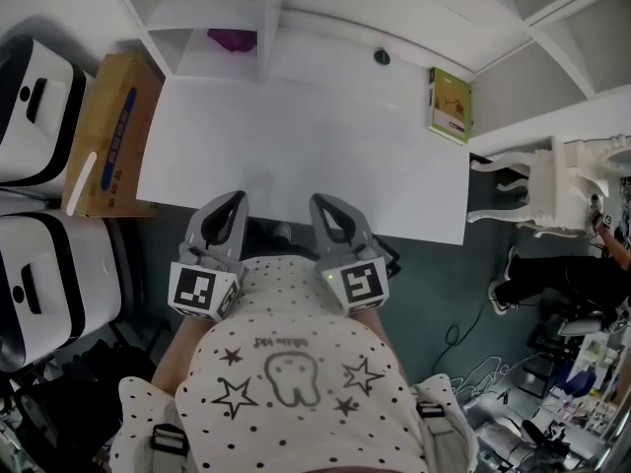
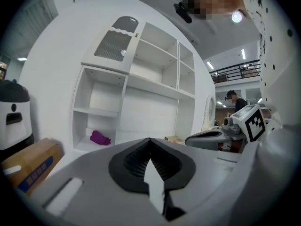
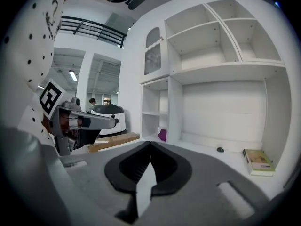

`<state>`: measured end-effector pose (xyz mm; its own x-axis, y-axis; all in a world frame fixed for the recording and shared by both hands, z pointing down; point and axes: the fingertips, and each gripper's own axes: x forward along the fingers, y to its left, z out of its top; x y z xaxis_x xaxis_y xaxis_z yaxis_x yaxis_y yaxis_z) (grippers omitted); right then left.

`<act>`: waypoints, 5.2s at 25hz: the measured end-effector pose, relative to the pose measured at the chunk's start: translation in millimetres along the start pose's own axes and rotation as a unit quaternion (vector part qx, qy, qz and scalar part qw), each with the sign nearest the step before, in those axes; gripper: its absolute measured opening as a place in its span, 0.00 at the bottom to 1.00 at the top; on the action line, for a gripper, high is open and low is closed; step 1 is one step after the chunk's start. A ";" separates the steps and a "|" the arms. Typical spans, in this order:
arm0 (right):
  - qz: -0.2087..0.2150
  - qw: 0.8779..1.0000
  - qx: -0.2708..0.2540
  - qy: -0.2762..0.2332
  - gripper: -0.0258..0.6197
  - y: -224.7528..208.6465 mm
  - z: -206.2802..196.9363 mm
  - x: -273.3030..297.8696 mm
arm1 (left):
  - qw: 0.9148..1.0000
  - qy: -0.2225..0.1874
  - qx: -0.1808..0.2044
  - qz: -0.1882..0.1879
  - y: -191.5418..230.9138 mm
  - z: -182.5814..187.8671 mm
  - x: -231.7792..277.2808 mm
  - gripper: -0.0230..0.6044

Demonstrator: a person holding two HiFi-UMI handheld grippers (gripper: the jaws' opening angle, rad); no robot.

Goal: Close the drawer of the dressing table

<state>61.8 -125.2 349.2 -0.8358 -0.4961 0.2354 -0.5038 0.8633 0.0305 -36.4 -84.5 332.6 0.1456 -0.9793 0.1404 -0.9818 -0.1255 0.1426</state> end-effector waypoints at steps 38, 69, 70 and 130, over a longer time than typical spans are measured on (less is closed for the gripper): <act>-0.033 0.998 0.020 0.042 0.04 21.9 -16.7 3.0 | 0.999 0.027 -0.029 -0.029 13.3 -12.8 -17.9 0.03; -0.079 0.993 0.003 0.093 0.04 104.6 -5.1 60.4 | 0.991 0.049 -0.060 -0.107 98.1 9.8 -42.2 0.03; -0.076 0.993 0.001 0.093 0.04 108.0 -6.2 63.7 | 0.991 0.053 -0.058 -0.111 99.1 7.5 -42.7 0.03; 0.033 0.994 -0.058 0.089 0.04 80.8 -28.8 -0.4 | 0.997 0.007 -0.074 -0.037 12.9 -5.1 -50.3 0.04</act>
<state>27.7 -52.6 379.6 -0.8089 -0.4233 0.4081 -0.4123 0.9032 0.1196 -55.8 -36.1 332.4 0.2197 -0.9659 0.1368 -0.9394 -0.1716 0.2969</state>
